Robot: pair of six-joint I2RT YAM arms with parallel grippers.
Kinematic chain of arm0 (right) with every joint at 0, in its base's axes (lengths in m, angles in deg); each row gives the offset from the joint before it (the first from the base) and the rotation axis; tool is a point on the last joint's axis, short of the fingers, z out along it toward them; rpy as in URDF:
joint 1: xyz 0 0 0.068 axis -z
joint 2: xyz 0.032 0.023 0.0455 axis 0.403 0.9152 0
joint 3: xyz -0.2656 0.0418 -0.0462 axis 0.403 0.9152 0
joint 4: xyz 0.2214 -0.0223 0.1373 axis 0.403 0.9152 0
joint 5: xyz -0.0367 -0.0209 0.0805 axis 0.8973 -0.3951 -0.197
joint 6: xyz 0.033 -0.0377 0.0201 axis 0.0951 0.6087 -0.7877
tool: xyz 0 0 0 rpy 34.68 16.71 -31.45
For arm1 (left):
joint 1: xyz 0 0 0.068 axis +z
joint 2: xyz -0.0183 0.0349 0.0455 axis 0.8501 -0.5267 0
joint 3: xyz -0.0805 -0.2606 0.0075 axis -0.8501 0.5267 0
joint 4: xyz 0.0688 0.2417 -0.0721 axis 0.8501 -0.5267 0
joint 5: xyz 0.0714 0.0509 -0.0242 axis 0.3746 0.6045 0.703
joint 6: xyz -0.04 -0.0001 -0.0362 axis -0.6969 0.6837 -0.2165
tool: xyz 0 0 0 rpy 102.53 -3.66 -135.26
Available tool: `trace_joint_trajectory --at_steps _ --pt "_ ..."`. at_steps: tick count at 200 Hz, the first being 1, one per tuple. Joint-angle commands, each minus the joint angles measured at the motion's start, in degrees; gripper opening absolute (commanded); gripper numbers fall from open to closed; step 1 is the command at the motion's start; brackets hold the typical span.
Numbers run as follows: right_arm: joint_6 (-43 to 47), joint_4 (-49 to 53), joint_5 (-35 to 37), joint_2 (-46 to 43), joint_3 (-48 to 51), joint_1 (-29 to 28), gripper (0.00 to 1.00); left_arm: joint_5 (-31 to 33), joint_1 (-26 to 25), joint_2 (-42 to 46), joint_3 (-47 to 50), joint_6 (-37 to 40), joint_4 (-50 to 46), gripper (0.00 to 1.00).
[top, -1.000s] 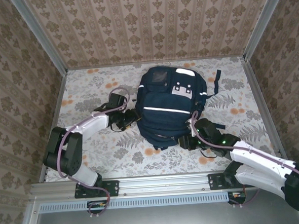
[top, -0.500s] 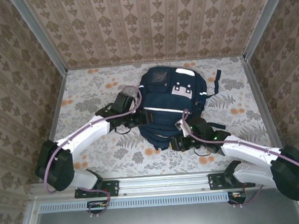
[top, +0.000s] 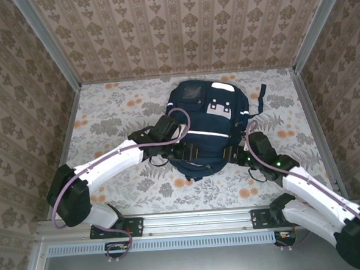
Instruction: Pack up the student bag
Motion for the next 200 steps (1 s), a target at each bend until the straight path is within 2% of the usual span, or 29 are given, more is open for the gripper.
trace_joint_trajectory --at_steps 1,15,47,75,127,158,200 --pt "-3.1 4.4 2.8 6.1 -1.5 3.1 0.58 2.4 2.0 4.1 1.1 0.8 -3.2 0.66" --pt "-4.0 0.4 -0.7 10.5 -1.6 4.9 0.56 3.0 3.2 5.8 2.2 0.5 -3.3 0.66" --pt "-7.2 -10.1 -8.7 20.8 -4.3 4.9 0.54 3.1 5.7 8.8 4.5 0.9 -3.7 0.67" --pt "-12.6 -18.0 -15.6 27.9 -6.9 2.0 0.47 3.8 7.7 11.3 6.6 1.4 -4.9 0.67" --pt "-17.1 -26.1 -19.1 39.2 -13.5 -8.5 0.4 2.6 7.7 12.0 10.1 0.9 -4.8 0.67" --pt "-18.6 -27.4 -19.5 42.5 -14.4 -9.1 0.36 6.2 7.2 8.9 9.7 1.2 -6.3 0.66" --pt "-17.4 -25.7 -19.3 41.7 -14.5 -9.1 0.36 12.1 6.6 3.4 7.1 1.1 -9.1 0.65"
